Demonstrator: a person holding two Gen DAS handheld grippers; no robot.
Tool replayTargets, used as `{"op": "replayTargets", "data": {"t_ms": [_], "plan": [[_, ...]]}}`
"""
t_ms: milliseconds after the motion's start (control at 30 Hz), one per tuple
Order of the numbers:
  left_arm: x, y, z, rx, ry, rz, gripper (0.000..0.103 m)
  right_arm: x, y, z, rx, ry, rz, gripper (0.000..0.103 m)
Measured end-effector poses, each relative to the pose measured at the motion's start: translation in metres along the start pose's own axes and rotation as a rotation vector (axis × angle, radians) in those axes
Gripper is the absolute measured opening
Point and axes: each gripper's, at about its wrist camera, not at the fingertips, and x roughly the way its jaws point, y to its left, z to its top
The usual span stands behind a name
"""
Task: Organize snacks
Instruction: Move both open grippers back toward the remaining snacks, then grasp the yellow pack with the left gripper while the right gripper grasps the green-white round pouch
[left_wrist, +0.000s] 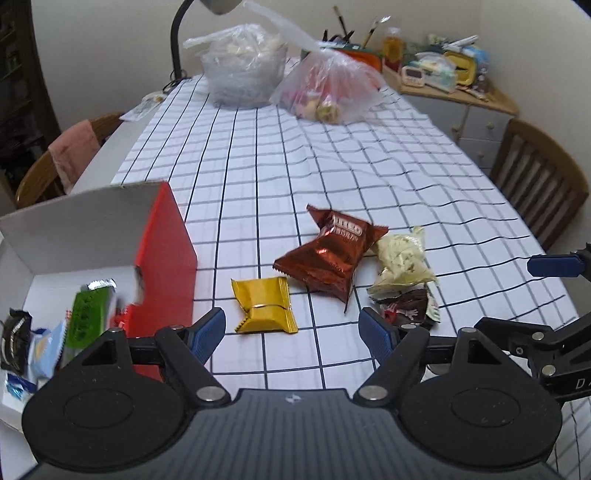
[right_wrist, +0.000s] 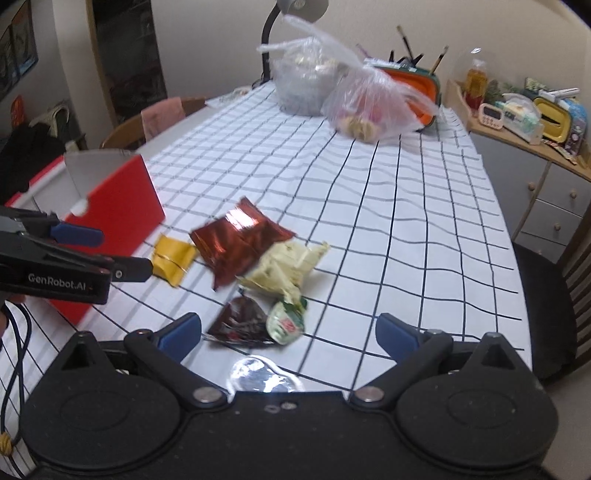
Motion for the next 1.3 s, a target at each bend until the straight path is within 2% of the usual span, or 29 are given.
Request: {"op": "replayTargets", "data": {"t_ms": [267,467,600,967,1067,1100,1167,1200,1300], "plan": [[0.034,-0.009,-0.001,-0.035,0.024,0.060,0.079,0.038,-0.020,-0.004,-0.076,0.080,0.073,0.093],[0.058,-0.005,0.005,-0.065,0.052,0.099,0.079,0.055,-0.026,0.002,-0.112,0.094,0.130,0.091],[0.070,-0.003,0.007,-0.065,0.070,0.125,0.079,0.069,-0.025,0.005,-0.158,0.117,0.164,0.080],[0.093,0.006,0.010,-0.075,0.117,0.127,0.079,0.088,-0.025,0.012,-0.226,0.122,0.240,0.069],[0.094,0.006,0.011,-0.081,0.115,0.121,0.079,0.088,-0.026,0.013,-0.230,0.115,0.246,0.065],[0.095,0.007,0.011,-0.085,0.117,0.118,0.079,0.088,-0.025,0.012,-0.233,0.112,0.246,0.061],[0.094,0.008,0.011,-0.096,0.120,0.112,0.072,0.087,-0.024,0.012,-0.241,0.110,0.244,0.055],[0.093,0.008,0.011,-0.098,0.120,0.099,0.064,0.086,-0.024,0.011,-0.244,0.108,0.243,0.052],[0.091,0.002,0.011,-0.077,0.116,0.092,0.050,0.085,-0.023,0.009,-0.245,0.101,0.234,0.049]]}}
